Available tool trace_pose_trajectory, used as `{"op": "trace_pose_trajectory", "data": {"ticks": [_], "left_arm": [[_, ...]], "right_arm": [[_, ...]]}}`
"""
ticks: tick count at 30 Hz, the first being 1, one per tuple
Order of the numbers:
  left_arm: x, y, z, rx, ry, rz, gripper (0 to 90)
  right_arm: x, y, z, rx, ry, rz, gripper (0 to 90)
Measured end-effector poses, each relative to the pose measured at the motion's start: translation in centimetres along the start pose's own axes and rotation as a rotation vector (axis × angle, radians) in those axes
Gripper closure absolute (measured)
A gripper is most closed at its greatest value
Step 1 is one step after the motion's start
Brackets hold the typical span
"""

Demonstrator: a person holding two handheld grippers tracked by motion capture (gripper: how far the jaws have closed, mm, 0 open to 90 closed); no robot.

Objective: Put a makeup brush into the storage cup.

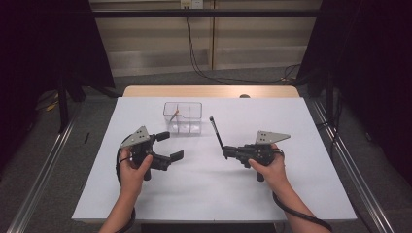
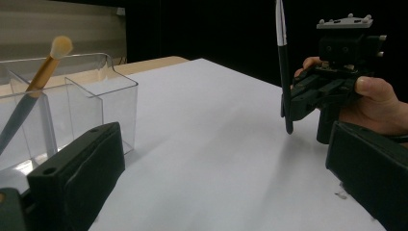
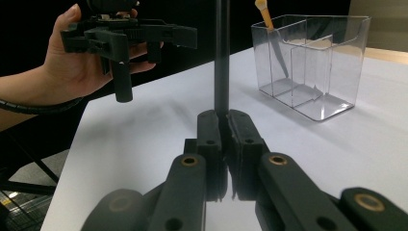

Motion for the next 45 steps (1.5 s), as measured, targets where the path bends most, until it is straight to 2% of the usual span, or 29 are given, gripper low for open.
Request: {"op": "trace_pose_trajectory", "data": {"ticks": [14, 24, 45], "left_arm": [[-0.3, -0.7, -1.4, 0.004, 0.018, -0.011, 0.0], [-0.3, -1.2, -2.4, -0.004, 0.029, 0.003, 0.0], [-0.8, -2.6, -4.4, -0.01, 0.065, -0.004, 0.0]], "right_arm": [[0.3, 0.1, -0.2, 0.004, -0.014, 0.005, 85.0], [0.4, 0.1, -0.4, 0.003, -0.018, 0.005, 85.0], [0.6, 0.1, -0.5, 0.003, -0.025, 0.007, 85.0]]}}
Point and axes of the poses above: each handheld gripper's, and its own axes: z roughly backward along the jaws, y roughly out of its underside, x roughly to its left, the point moved 4 cm from there along -z, roughly forward along the jaws, and after that the axes turned 5 degrees about y, right-handed, at the moved point
